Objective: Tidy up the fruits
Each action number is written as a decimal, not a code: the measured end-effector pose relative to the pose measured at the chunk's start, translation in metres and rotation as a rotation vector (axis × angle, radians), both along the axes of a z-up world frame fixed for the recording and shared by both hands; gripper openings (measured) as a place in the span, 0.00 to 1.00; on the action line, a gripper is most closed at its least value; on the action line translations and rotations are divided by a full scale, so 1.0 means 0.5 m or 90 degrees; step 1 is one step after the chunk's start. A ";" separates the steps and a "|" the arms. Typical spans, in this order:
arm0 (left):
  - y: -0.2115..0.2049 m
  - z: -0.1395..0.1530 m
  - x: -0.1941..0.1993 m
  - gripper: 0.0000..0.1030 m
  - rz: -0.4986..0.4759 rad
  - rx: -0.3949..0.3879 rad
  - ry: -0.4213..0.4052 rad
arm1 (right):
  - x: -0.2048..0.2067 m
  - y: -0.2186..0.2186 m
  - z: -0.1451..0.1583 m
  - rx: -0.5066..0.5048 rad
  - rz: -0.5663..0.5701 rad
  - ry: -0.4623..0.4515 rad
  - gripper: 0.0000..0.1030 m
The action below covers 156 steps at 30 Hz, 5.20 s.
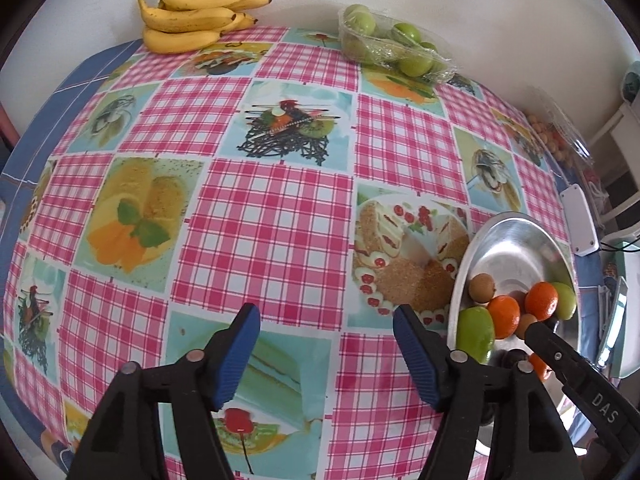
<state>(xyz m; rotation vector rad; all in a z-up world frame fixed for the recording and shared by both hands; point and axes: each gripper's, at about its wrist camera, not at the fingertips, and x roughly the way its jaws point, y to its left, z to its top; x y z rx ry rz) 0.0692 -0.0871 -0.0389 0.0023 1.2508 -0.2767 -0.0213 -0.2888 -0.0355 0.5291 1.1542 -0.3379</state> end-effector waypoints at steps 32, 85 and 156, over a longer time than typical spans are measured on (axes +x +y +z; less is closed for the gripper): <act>0.076 0.029 -0.026 1.00 0.055 0.096 -0.082 | -0.027 0.067 0.029 -0.052 0.051 -0.040 0.94; 0.136 0.112 -0.157 1.00 0.056 0.122 -0.160 | -0.130 0.131 0.081 -0.106 0.049 -0.064 0.94; 0.146 0.111 -0.162 1.00 0.051 0.121 -0.158 | -0.134 0.127 0.068 -0.094 0.038 -0.043 0.94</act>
